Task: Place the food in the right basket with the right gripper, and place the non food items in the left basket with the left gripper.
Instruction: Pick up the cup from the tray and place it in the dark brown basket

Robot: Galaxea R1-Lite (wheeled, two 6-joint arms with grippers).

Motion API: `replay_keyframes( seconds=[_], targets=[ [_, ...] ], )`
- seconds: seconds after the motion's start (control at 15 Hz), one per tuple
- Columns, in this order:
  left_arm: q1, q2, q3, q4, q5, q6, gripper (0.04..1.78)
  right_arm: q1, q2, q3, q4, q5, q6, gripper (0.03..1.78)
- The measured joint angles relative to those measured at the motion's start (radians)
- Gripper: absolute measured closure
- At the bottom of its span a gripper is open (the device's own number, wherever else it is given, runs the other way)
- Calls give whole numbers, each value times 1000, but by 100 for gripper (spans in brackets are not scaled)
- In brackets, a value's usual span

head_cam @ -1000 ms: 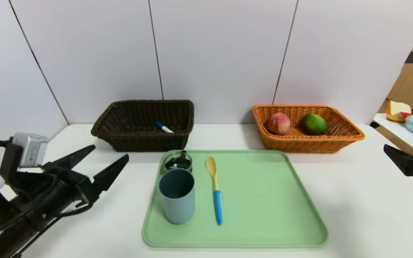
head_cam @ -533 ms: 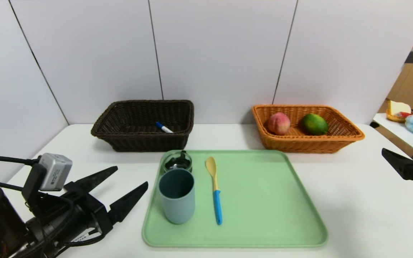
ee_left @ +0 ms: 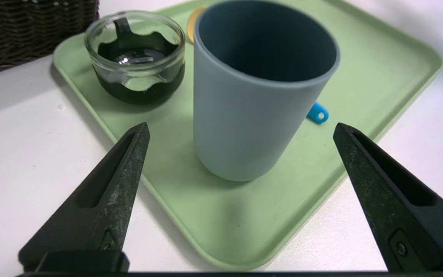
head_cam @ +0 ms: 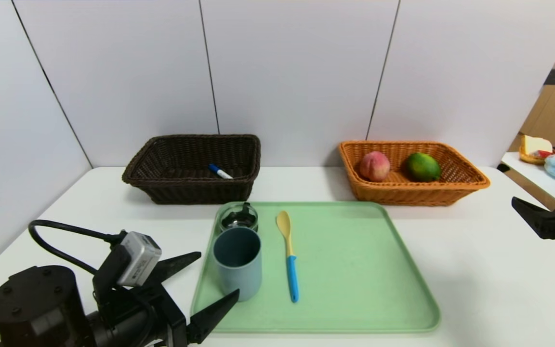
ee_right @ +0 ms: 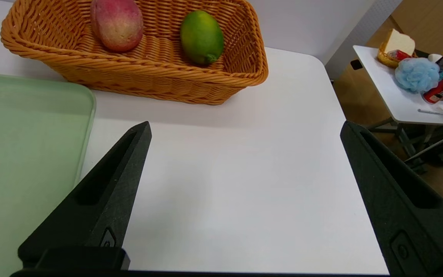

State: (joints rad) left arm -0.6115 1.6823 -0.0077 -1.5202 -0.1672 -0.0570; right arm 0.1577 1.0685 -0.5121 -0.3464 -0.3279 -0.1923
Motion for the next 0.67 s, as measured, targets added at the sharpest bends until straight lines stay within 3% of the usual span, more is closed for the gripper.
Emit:
replay_keyframes(
  seconds=[0.67],
  targets=[
    [-23,137,-142,-1,4,33,13,-6,14,-5,-1,13,4,12]
  ],
)
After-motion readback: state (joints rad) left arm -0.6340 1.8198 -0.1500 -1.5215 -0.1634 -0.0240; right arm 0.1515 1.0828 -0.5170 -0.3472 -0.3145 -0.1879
